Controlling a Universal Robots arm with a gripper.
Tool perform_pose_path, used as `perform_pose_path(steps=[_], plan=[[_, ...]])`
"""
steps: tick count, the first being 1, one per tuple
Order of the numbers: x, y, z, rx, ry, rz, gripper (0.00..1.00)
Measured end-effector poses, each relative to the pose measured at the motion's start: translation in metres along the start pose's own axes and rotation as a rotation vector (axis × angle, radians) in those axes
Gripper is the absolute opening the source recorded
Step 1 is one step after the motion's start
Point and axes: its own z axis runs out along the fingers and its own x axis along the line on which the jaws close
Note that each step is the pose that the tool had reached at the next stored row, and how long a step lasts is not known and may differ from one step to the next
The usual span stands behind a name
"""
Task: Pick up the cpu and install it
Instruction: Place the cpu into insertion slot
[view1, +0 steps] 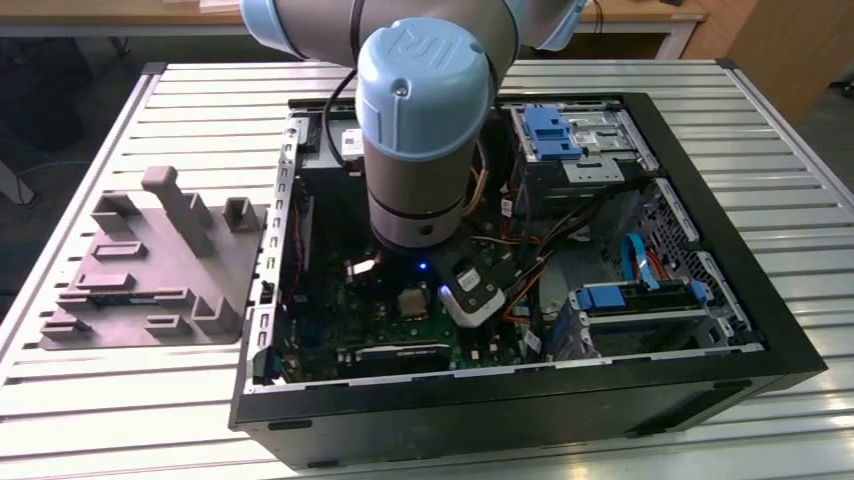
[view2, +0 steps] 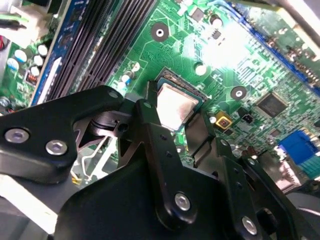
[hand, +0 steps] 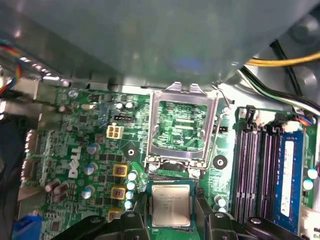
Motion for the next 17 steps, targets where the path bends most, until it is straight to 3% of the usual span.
perform_pose_path(steps=[17], plan=[[0.0022,-0.0015,0.0000,-0.0002,-0.0026,0.032,0.47]])
